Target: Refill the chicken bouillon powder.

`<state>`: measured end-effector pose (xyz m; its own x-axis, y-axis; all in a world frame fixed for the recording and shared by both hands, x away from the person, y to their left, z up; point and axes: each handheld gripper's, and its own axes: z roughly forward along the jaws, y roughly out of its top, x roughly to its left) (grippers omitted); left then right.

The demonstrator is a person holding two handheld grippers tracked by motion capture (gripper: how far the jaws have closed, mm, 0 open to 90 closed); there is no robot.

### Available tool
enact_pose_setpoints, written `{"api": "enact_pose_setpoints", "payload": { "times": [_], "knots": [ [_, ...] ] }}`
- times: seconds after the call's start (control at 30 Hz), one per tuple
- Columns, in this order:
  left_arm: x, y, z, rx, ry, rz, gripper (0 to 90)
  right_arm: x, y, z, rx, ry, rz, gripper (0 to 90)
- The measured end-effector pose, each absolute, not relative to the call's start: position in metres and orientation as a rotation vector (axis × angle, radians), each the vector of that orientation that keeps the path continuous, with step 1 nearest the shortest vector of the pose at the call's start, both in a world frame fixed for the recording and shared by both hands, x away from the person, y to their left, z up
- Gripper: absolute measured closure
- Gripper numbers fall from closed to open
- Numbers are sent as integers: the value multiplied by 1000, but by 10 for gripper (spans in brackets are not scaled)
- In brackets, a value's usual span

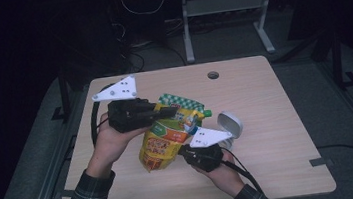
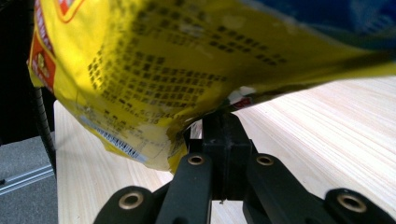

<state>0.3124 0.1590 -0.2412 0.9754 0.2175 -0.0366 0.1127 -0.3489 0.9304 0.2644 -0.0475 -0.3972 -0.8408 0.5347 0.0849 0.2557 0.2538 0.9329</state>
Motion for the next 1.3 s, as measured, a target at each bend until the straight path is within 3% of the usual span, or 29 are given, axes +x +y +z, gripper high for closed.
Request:
{"api": "enact_pose_setpoints", "payload": {
  "times": [1.3],
  "knots": [
    [340, 112, -262, 2072, 311, 60, 900, 257, -44, -411, 608, 2324, 1686, 900]
  ]
}}
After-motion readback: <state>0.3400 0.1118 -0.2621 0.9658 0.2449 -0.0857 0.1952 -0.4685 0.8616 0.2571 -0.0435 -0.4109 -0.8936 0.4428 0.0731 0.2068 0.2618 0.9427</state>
